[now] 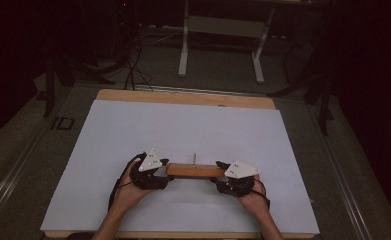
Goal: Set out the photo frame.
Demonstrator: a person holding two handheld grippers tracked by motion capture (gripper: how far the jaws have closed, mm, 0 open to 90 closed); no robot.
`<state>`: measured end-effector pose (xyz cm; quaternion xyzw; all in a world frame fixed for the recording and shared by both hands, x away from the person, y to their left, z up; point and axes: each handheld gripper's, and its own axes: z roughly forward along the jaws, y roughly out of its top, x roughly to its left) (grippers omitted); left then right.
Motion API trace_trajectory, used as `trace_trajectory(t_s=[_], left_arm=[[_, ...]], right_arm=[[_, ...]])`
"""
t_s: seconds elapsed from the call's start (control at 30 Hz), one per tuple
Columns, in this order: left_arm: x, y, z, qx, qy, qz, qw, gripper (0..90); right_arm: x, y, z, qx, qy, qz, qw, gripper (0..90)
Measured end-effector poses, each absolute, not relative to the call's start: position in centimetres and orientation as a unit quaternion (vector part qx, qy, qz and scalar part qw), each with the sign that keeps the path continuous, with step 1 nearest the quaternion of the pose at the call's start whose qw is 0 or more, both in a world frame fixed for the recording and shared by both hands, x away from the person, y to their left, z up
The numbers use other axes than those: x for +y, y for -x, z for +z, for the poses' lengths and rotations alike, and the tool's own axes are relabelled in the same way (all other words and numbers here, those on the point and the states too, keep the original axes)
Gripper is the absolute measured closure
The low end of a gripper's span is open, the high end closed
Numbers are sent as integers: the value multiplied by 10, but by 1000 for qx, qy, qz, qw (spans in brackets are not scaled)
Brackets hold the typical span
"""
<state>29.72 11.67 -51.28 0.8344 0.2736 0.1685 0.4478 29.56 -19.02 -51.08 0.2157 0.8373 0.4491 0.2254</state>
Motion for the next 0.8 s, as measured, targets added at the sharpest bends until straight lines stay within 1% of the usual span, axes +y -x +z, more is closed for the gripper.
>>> trace_trajectory(t_s=[0.6,0.8], left_arm=[[109,-304,-516,278,-831,176,450,453],[107,-306,-516,278,-830,172,451,454]], right_arm=[[-192,-302,-513,832,-224,459,216,466],[-193,-305,-513,830,-228,464,210,464]])
